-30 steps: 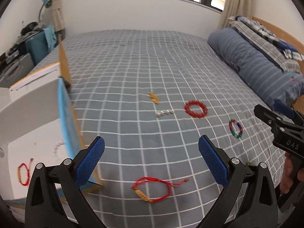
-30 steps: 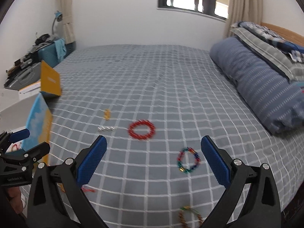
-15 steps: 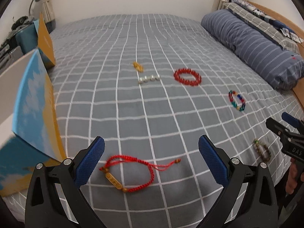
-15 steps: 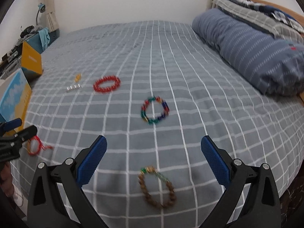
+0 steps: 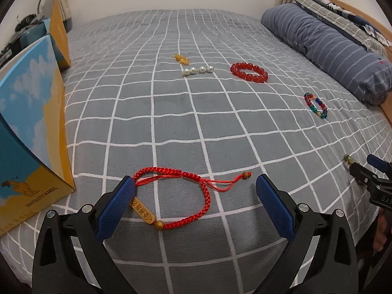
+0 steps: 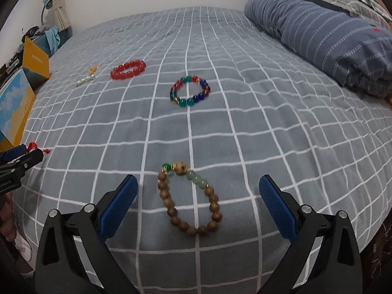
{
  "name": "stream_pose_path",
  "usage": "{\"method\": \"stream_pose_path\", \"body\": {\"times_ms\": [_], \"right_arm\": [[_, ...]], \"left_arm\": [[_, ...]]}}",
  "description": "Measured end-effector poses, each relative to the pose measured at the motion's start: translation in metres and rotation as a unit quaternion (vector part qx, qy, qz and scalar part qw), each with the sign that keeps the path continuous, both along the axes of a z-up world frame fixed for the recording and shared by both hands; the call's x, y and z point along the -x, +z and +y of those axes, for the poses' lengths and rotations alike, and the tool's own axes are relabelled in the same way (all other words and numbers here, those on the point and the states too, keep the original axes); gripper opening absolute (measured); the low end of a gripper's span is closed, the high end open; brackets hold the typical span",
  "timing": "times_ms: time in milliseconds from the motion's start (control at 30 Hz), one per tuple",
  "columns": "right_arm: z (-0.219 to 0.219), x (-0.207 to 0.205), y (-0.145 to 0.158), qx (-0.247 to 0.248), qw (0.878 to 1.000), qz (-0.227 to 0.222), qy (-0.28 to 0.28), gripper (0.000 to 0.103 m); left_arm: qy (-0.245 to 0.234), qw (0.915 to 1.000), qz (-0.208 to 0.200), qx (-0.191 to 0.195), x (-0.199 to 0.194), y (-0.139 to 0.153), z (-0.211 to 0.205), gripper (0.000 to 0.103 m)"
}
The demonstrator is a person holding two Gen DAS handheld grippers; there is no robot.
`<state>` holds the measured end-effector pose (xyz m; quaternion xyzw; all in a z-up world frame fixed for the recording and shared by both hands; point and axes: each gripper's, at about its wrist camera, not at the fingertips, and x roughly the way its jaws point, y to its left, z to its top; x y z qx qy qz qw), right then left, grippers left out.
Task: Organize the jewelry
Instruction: 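Grasp the second red cord bracelet with the left tool while the right tool grasps the wooden bead bracelet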
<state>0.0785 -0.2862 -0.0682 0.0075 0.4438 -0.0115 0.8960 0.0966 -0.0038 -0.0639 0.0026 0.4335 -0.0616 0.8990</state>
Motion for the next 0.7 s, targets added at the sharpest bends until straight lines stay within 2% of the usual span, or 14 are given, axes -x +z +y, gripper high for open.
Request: {"method": "stream_pose_path", "body": {"times_ms": [267,333,433,500,533,600,633,700], "right_arm": [[-0.0003,0.0021,-0.0115,-0.011,1.000,0.005,-0.004,0.095],[-0.0006,0.0031,-0.0111,-0.012,1.000,0.002,-0.005,0.091],[-0.0015,0.0041,-0.0115,-0.011,1.000,0.000,-0.010,0.077],[-0.0015,0.0044,-0.0112,-0.005,1.000,-0.002,-0.011,0.069],[-0.0011,0.0046,-0.0109,-0.005,1.000,-0.003,-0.011,0.064],[-0.0001,0.0047,-0.0102,-0.004,1.000,-0.005,-0.008,0.058],[0.0011,0.0048,-0.0101,-0.002,1.000,-0.006,-0.006,0.053],[0.0035,0.0051,-0.0103,0.003,1.000,-0.007,0.000,0.044]], "left_arm": [[0.017,0.9997,-0.011,-0.016,0.0041,-0.0046,0.0036,0.096],[0.018,0.9997,-0.008,-0.015,0.0052,-0.0058,0.0042,0.093],[0.017,0.9997,-0.005,-0.017,0.0067,-0.0058,0.0052,0.077],[0.012,0.9999,0.006,-0.009,0.0052,-0.0061,0.0064,0.061],[0.013,0.9999,0.007,-0.007,0.0054,-0.0055,0.0071,0.059],[0.012,0.9999,0.009,-0.008,0.0055,-0.0046,0.0075,0.046],[0.011,0.9999,0.010,-0.007,0.0055,-0.0041,0.0069,0.043],[0.011,0.9998,0.013,-0.007,0.0056,-0.0031,0.0072,0.027]]}}
